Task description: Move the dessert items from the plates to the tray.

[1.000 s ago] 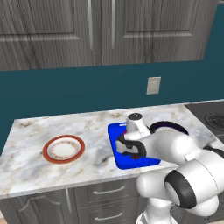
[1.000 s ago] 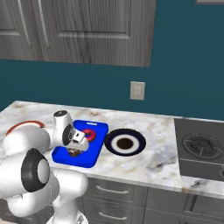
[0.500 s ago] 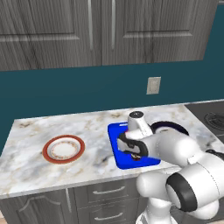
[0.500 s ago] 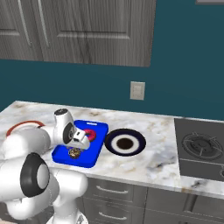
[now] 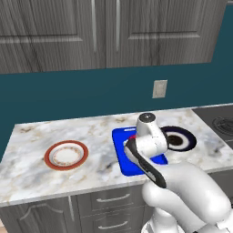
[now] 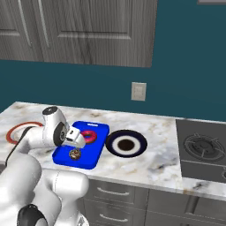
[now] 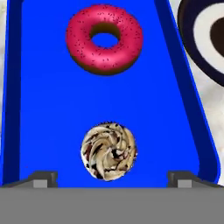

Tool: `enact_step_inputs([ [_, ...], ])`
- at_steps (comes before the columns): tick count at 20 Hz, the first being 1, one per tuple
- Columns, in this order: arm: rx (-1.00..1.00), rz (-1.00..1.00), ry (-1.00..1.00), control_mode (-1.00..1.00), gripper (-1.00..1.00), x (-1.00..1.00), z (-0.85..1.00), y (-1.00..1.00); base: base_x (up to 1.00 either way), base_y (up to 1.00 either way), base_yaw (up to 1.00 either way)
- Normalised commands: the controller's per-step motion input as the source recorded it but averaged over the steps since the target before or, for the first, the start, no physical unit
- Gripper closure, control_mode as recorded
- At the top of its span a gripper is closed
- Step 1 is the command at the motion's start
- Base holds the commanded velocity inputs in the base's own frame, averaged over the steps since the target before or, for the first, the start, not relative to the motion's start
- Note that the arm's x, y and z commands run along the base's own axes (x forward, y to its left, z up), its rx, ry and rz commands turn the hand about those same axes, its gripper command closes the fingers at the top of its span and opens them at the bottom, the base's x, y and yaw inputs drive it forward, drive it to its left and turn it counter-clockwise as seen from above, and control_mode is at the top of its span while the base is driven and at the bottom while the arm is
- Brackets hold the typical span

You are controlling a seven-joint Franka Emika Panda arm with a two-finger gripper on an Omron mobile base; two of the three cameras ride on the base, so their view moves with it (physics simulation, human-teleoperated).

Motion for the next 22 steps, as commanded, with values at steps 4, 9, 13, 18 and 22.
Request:
enact_step_inputs([
  [4, 0.00, 0.00, -0.13, -1.00, -1.00, -0.64, 0.52, 0.00, 0.00, 0.00, 0.00],
  [9, -0.03, 0.01, -0.18, -1.00, -1.00, -0.75, 0.39, 0.24, 0.00, 0.00, 0.00],
  [13, -0.13, 0.02, -0.20, -1.00, -1.00, -0.48, 0.59, 0.70, 0.00, 0.00, 0.00],
  [18, -0.14, 0.00, -0.25, -1.00, -1.00, -0.41, 0.52, 0.75, 0.00, 0.00, 0.00],
  [22, -0.15, 0.00, -0.26, -1.00, -1.00, -0.41, 0.30, 0.78, 0.00, 0.00, 0.00],
])
